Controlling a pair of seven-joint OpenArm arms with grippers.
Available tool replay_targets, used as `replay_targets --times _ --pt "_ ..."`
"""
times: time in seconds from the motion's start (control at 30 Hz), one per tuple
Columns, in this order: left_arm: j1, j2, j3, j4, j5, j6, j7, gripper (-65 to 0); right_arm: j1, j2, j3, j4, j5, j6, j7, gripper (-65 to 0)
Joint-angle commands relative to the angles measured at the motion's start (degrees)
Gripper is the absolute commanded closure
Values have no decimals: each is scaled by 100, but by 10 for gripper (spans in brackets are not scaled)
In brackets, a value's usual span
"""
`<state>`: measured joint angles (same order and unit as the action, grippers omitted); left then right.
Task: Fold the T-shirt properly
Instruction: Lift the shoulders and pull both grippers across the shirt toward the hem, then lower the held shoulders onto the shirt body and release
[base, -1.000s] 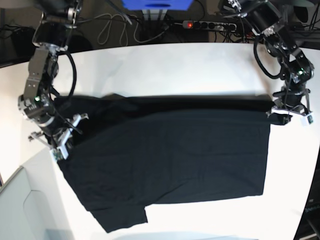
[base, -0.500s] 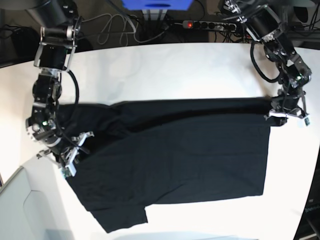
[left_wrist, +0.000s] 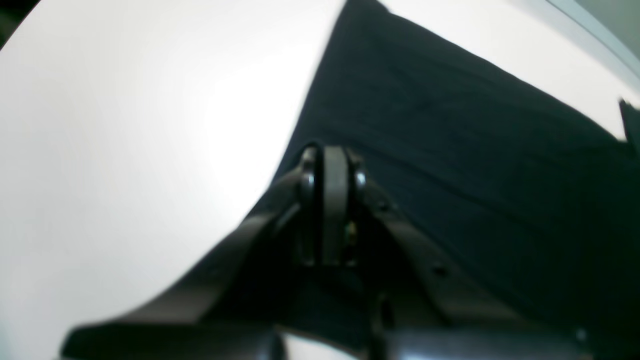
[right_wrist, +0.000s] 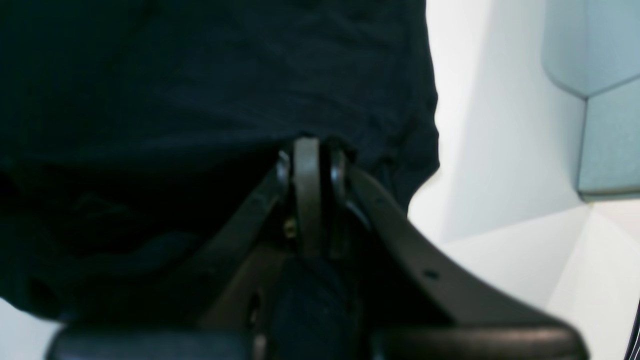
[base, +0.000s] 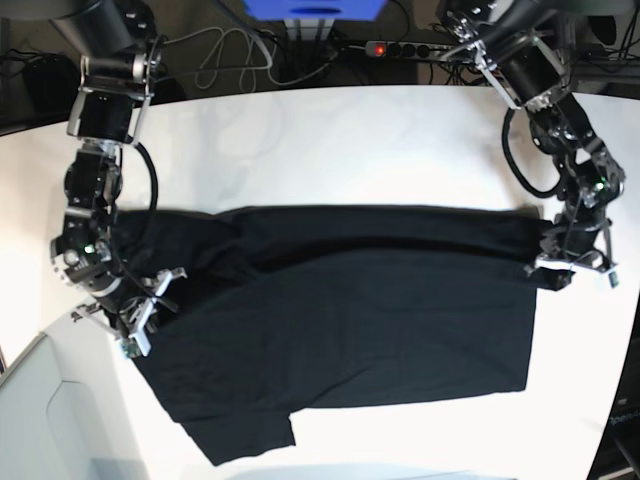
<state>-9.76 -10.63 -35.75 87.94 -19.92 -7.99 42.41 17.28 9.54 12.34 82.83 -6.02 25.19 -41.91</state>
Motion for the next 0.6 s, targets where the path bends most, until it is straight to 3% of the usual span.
replay_targets --times 0.0,0.57 --pt "-119 -119 98 45 -60 -6 -123 0 167 70 19 91 9 8 134 -2" --pt "-294 -348 168 -544 -69 -6 -509 0 167 184 186 100 9 8 143 -2"
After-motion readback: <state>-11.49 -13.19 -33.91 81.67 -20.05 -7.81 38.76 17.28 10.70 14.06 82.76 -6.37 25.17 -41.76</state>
